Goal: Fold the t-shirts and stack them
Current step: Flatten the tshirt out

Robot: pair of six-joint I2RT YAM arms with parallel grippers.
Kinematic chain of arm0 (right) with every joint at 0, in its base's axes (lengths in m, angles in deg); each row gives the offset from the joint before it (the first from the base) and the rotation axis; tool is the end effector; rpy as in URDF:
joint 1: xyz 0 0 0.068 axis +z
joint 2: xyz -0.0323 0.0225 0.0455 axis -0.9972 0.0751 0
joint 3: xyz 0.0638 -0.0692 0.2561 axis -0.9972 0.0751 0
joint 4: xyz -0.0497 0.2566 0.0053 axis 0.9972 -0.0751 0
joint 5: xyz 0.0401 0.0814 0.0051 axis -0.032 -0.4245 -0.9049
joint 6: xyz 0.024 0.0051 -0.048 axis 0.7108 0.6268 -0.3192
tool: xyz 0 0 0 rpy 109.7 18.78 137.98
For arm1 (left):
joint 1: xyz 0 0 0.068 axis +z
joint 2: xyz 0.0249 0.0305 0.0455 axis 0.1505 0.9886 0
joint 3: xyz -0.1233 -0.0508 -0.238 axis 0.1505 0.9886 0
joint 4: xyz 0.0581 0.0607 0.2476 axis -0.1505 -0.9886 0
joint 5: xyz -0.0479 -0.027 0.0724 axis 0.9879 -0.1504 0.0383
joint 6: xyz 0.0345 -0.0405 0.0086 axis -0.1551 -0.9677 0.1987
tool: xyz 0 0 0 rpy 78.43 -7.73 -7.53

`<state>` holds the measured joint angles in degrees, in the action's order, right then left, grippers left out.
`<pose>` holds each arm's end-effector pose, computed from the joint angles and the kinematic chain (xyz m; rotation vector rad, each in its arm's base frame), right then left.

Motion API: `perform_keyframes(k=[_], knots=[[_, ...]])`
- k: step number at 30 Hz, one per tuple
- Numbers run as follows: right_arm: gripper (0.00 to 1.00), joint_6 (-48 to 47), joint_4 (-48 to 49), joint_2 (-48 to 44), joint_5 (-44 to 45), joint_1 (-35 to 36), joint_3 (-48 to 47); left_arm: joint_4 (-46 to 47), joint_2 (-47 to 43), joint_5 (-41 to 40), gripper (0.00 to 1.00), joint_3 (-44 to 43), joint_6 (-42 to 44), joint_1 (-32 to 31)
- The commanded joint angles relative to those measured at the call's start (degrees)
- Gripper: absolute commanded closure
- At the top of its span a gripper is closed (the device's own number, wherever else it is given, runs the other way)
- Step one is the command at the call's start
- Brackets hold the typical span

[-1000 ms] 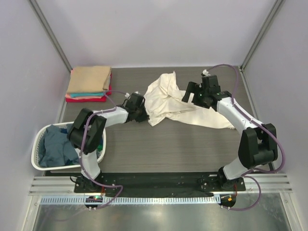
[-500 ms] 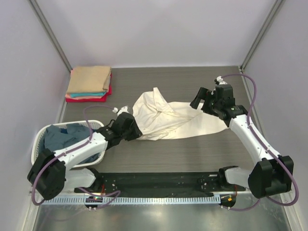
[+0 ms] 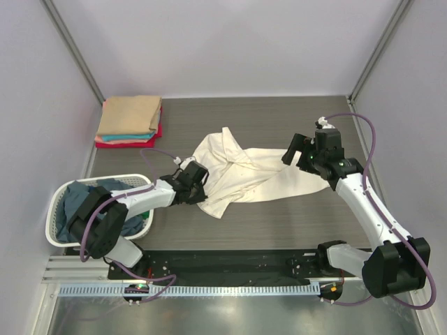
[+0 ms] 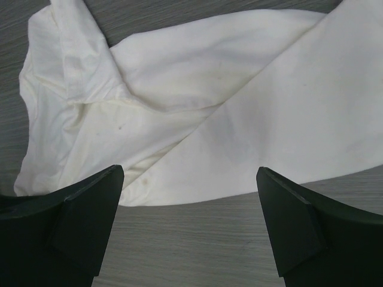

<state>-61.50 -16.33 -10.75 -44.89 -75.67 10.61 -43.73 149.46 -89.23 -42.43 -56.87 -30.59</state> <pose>0.2393 0.0445 0.2866 0.2901 2.3050 0.3906 0.2186 -0.1701 0.1649 -0.3400 2.5831 -0.3486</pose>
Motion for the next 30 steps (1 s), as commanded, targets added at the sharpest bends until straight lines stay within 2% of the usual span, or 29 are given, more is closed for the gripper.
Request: perform_keyframes(k=[1,3,9,10,11,13,14,18,22,28,30], knots=[[0.0,-1.2,-1.1,-0.4,7.6,-1.3,-1.3,0.7,-0.2,0.3,1.0,-2.0,1.0,0.1],[0.0,0.9,-2.2,0.4,12.7,-3.1,-2.2,-2.1,-2.9,0.0,1.0,-1.2,0.4,-0.4],[0.0,3.9,-2.3,3.3,15.8,-10.8,-1.3,-15.2,-21.5,-2.3,0.99,4.6,-4.6,-2.9],[0.0,4.0,-0.9,4.2,15.8,-11.1,-1.3,-17.4,-24.0,-2.1,0.7,5.6,-4.8,-3.0],[0.0,4.0,0.0,6.1,15.8,-11.3,-1.3,-18.5,-27.3,-2.0,0.5,5.9,-4.9,-3.0],[0.0,4.0,1.5,9.6,14.9,-11.3,-3.9,-21.6,-30.5,-2.2,0.18,5.6,-4.4,-3.0],[0.0,3.9,1.5,13.9,14.0,-11.3,-5.3,-22.5,-31.1,-2.3,0.13,5.0,-4.0,-3.0],[0.04,2.6,1.7,24.7,9.5,-11.0,-12.4,-26.3,-32.0,-4.2,0.08,0.3,1.1,-3.0],[0.05,1.2,1.3,33.0,14.6,-10.9,-18.3,-30.0,-32.4,-7.0,0.07,-4.1,6.2,-3.0],[0.12,0.1,0.5,42.2,15.6,-10.9,-26.9,-29.9,-33.9,-10.3,0.02,-3.3,10.0,-2.9],[0.18,-0.6,0.5,43.2,16.2,-10.9,-27.7,-29.1,-34.7,-10.5,0.02,-2.1,10.0,-2.9]])
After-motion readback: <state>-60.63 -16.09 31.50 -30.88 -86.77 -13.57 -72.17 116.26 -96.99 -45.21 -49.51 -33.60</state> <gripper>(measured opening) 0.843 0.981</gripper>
